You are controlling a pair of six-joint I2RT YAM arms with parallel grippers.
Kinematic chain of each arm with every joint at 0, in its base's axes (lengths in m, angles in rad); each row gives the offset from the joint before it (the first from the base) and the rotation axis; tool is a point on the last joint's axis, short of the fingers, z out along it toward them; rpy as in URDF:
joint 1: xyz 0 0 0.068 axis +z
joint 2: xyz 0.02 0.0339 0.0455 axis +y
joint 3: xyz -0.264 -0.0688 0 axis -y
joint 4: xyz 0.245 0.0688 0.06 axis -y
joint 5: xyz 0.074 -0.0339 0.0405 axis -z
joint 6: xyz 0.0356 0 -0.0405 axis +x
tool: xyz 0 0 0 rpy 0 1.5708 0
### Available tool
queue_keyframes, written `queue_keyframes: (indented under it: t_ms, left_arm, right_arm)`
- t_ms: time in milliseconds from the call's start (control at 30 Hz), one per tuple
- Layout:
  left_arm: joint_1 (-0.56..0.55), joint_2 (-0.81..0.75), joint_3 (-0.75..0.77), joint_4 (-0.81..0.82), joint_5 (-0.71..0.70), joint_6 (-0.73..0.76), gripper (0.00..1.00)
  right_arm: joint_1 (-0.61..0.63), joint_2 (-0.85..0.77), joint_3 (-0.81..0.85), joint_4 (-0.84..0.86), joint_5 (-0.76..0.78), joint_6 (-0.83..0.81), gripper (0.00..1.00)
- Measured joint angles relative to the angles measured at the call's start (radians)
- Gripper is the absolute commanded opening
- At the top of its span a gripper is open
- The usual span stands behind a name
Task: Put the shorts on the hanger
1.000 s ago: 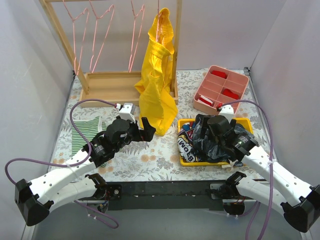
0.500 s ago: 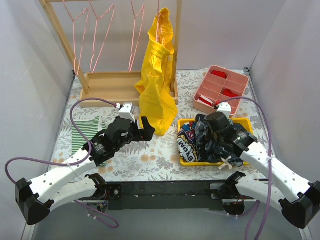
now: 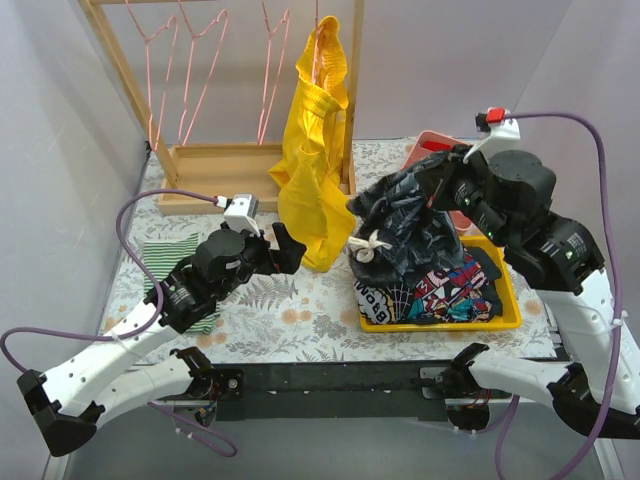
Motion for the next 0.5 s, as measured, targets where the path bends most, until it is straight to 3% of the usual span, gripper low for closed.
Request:
queue_keyframes:
  t_ms: [267, 367, 467, 500]
  left_arm:
    - [0.0, -0.038, 0.075, -0.018, 0.061, 0.07, 0.83]
    - [0.0, -0.076, 0.09, -0.024, 0.104, 0.103, 0.77]
    - [0.0, -0.123, 0.093, -0.033, 0.131, 0.132, 0.69]
    - [0.0, -0.136, 0.095, -0.039, 0.14, 0.142, 0.66]
  right_arm:
    - [0.009, 0.201, 0.295, 0.006, -0.255, 0.002, 0.01]
    - [0.037, 0.241, 0.268, 0.04, -0.296, 0.008, 0.01]
    - [0.062, 0.233, 0.116, 0.084, -0.305, 0.011, 0.01]
    - [0.067, 0.223, 0.054, 0.097, -0.301, 0.012, 0.08]
